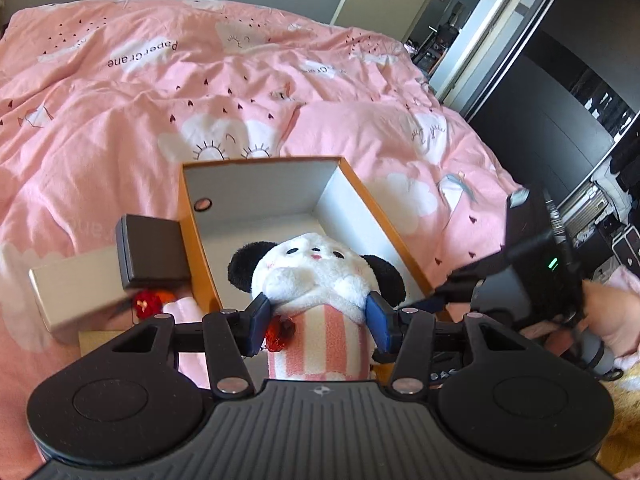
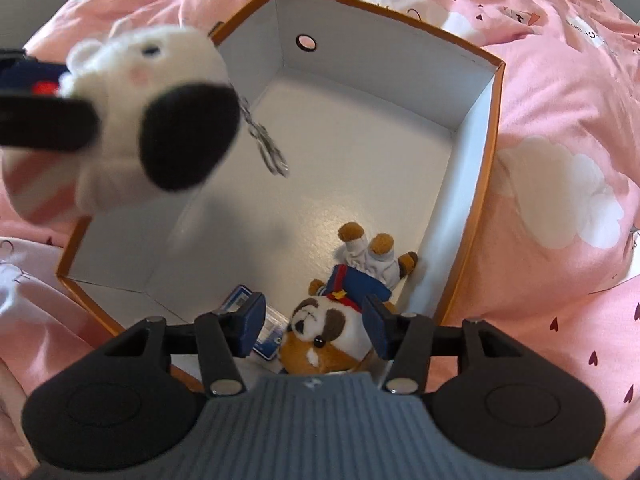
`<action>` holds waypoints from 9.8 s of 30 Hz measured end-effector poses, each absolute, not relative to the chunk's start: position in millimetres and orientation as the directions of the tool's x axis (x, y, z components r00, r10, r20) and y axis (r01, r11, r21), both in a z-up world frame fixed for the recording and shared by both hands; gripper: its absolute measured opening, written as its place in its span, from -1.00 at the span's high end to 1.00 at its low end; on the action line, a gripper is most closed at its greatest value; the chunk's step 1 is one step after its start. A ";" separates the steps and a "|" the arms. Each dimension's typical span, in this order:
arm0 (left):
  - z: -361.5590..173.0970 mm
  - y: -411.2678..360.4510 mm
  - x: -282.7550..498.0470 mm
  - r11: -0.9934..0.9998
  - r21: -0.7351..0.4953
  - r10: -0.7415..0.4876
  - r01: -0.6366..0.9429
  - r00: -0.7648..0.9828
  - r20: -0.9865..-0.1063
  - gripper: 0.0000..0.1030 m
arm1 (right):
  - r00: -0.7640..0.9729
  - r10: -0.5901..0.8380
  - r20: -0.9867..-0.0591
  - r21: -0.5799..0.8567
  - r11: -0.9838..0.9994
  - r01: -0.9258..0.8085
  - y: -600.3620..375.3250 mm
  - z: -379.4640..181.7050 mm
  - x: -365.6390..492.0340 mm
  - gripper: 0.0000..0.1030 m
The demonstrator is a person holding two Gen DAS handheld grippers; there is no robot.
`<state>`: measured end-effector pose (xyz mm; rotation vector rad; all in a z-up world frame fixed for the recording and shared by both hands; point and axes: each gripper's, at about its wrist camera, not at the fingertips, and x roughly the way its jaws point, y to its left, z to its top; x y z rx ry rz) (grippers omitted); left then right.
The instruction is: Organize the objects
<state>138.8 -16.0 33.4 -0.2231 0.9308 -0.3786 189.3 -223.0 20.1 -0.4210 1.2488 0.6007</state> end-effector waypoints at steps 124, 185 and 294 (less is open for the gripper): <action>-5.8 124.3 92.5 0.958 -0.287 -0.247 0.002 0.517 -0.820 0.05 | 0.184 0.073 -0.980 -0.129 0.469 -0.874 9.9 -10.3 173.9 -0.13; -15.8 136.1 66.6 0.948 -0.289 -0.183 -0.134 0.511 -0.840 0.42 | 0.236 0.276 -0.932 -0.047 0.552 -0.832 -16.6 12.4 174.0 0.46; -14.4 77.1 76.7 0.977 -0.196 -0.207 0.081 0.564 -0.799 0.03 | 0.520 0.469 -0.714 -0.018 0.730 -0.683 -83.5 53.9 144.6 -0.06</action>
